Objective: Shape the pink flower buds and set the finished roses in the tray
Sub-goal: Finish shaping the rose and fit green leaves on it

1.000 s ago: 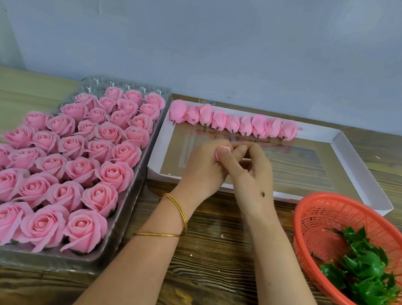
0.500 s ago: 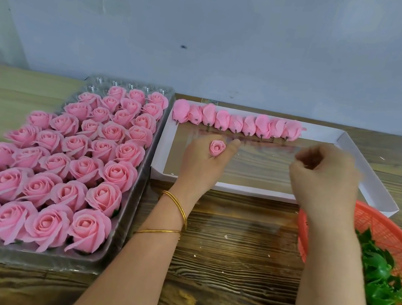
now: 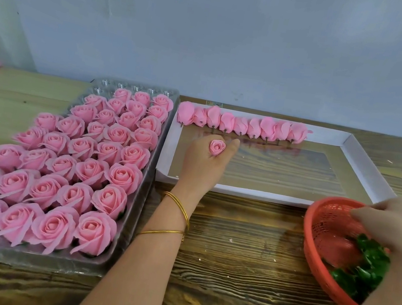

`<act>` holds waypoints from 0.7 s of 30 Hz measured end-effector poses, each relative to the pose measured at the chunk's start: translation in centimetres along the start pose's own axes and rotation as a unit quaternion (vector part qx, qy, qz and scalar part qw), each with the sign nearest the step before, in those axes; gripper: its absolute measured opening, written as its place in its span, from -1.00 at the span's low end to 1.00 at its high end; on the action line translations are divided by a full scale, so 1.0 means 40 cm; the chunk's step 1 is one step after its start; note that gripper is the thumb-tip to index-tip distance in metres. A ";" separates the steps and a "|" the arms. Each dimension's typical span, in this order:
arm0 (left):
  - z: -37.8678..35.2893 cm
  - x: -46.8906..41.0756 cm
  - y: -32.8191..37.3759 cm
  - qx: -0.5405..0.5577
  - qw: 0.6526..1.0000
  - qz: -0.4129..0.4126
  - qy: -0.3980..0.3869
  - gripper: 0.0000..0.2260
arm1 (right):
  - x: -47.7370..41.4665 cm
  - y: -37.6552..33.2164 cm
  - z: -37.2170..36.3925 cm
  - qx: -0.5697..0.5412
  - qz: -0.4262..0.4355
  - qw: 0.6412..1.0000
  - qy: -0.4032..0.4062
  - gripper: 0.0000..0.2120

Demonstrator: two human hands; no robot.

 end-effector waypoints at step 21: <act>-0.003 0.000 -0.006 0.010 1.000 0.010 -0.004 -0.60 | -0.008 0.019 -0.044 0.069 0.020 0.992 -0.104 -0.91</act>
Point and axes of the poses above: each hand's wrist, its own x-axis away from the middle knuckle, its own z-axis out of the back of the hand, y = z × x, the point moved 7 cm from there along -x, towards the middle knuckle, and after that the axes turned 8 degrees about -x, right-handed, at the moved point
